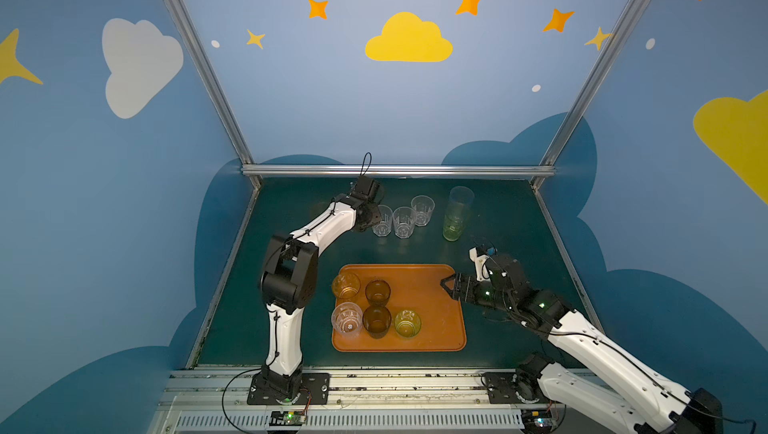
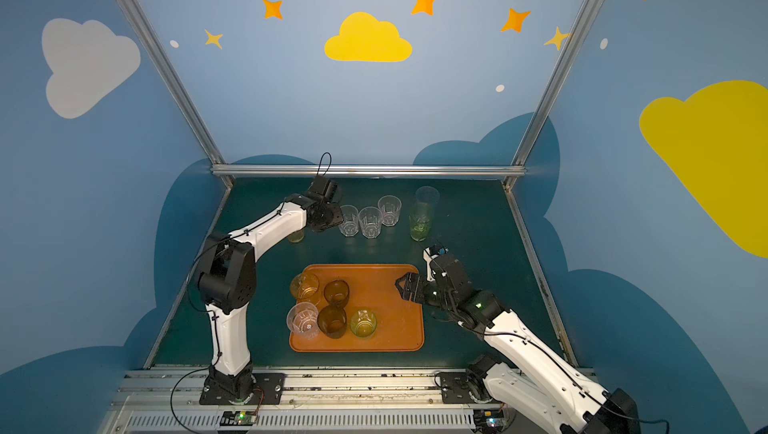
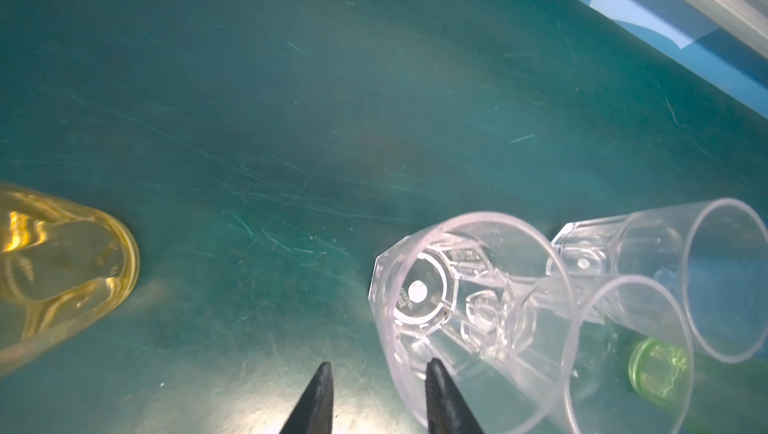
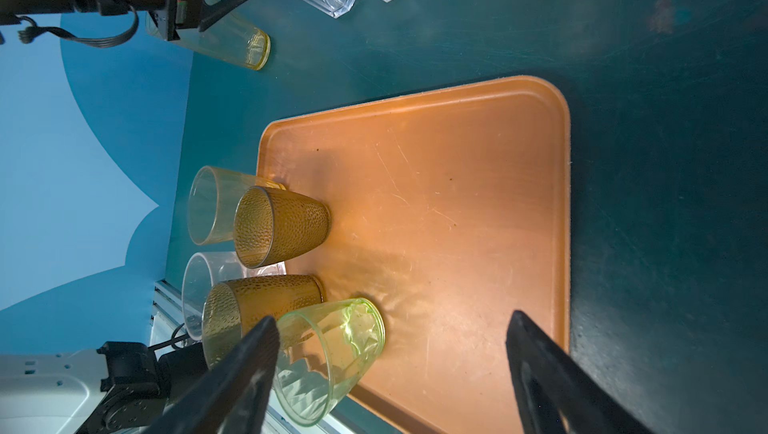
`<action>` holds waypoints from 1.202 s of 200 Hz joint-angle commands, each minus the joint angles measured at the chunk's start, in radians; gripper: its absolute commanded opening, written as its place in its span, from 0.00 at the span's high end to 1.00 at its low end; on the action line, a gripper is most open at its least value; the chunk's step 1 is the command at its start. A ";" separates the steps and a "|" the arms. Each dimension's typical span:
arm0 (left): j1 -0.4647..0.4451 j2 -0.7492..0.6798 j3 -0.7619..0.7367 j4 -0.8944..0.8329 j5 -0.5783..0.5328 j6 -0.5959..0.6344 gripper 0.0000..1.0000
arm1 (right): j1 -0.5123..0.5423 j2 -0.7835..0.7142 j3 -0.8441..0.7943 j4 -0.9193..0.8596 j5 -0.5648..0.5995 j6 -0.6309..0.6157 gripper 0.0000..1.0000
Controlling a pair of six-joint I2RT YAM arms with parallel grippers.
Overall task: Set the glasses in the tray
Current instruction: 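Lower left gripper into the nearest clear faceted glass and close on its rim, then lift the clear faceted glass with left gripper and carry it toward the tray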
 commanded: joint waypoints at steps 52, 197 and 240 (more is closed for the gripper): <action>0.008 0.047 0.037 -0.022 -0.025 0.022 0.85 | -0.010 -0.026 -0.015 -0.010 0.017 0.024 0.15; 0.008 -0.004 -0.001 0.010 0.033 0.049 0.92 | -0.030 -0.022 -0.024 0.003 0.011 0.044 0.15; 0.007 -0.089 -0.076 0.041 0.049 0.055 0.96 | -0.040 -0.016 -0.040 0.040 0.001 0.062 0.12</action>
